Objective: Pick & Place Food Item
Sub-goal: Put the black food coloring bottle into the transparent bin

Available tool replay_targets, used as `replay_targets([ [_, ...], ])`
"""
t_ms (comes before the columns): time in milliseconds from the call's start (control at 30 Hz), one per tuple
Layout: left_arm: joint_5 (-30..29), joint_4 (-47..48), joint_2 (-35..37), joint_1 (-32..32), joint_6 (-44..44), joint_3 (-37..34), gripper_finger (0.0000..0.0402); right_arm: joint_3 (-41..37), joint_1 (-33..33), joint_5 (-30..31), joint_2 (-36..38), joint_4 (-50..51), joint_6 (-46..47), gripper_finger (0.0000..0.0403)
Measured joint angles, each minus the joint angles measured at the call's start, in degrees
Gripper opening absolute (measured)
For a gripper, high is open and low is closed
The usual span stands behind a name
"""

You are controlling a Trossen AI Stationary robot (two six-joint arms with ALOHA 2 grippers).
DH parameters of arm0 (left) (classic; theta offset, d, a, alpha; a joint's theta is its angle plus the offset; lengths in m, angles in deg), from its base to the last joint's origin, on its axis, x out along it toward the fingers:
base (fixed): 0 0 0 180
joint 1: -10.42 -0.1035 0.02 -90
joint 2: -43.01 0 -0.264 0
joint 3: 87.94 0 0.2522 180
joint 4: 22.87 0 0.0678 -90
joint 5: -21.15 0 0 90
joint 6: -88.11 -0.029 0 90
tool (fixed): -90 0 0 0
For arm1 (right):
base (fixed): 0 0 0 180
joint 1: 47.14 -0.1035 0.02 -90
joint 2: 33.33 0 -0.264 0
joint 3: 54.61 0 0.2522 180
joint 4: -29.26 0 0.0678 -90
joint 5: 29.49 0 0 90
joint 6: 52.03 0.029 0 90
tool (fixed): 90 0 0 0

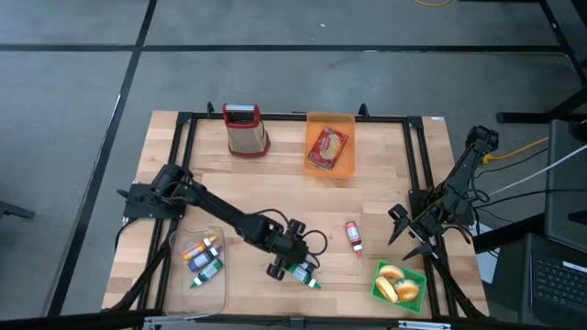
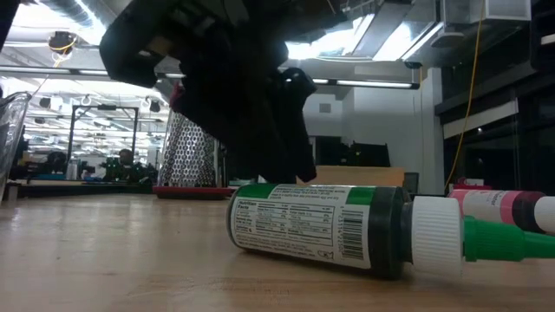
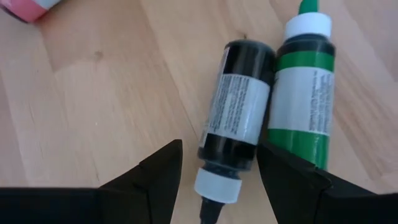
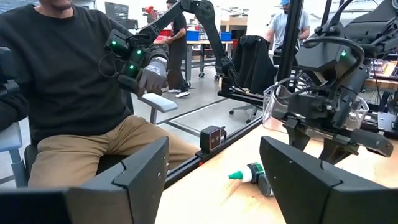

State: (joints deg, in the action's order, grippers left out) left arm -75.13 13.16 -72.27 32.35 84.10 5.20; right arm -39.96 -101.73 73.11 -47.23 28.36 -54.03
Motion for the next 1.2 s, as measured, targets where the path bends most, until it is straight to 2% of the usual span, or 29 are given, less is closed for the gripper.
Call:
replay_targets([
  [1000,2.25,-2.18,-0.02,-2.45,-1.12,-2.12,0.0196,0.00,0.02,0.00,0.00,0.14,-0.05,0.0256],
  [1200,3.59,-2.89,-3.20,-2.43,-1.68,-1.94,0.0196,0.00,0.01,0.02,-0.02,0.14,-0.11,0.0255],
])
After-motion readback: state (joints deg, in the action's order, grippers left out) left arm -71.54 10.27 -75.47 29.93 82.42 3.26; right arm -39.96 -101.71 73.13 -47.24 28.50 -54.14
